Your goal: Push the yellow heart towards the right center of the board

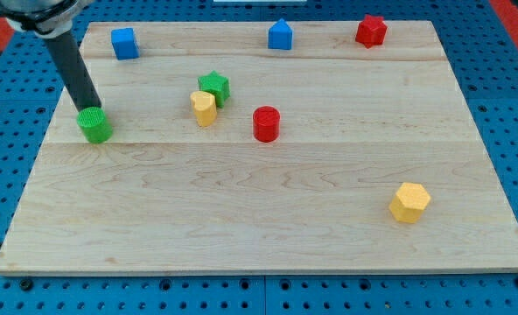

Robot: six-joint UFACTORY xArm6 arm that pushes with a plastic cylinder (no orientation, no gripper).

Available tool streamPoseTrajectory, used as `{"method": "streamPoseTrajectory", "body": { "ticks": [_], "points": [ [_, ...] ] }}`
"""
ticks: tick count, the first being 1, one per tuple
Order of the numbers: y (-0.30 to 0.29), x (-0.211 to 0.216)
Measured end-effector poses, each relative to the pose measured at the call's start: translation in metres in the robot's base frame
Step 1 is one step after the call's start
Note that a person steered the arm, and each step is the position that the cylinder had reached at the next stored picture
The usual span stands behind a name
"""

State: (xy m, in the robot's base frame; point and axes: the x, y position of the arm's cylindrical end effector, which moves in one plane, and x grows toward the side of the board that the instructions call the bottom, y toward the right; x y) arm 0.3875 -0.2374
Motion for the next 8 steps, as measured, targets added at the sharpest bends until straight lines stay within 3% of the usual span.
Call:
{"method": "streamPoseTrajectory", "body": {
  "ticks": [4,5,7,8],
  "points": [
    [0.016,-0.014],
    [0.054,0.000],
    [0.187,0.009],
    [0.193,-0.005]
  ]
}}
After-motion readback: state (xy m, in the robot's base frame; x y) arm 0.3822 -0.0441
